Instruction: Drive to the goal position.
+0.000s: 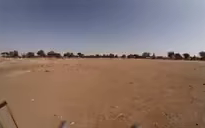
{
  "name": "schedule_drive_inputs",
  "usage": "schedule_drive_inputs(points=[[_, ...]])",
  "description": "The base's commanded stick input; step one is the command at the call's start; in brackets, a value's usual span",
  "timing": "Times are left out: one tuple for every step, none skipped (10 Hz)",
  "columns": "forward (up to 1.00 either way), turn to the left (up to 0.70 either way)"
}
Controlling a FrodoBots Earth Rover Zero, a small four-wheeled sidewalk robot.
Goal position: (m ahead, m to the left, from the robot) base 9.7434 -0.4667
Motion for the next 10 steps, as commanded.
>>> schedule_drive_inputs(points=[[0.70,0.00],[0.70,0.00],[0.70,0.00],[0.70,0.00],[0.70,0.00],[0.70,0.00],[0.70,0.00],[0.70,0.00],[0.70,0.00],[0.70,0.00]])
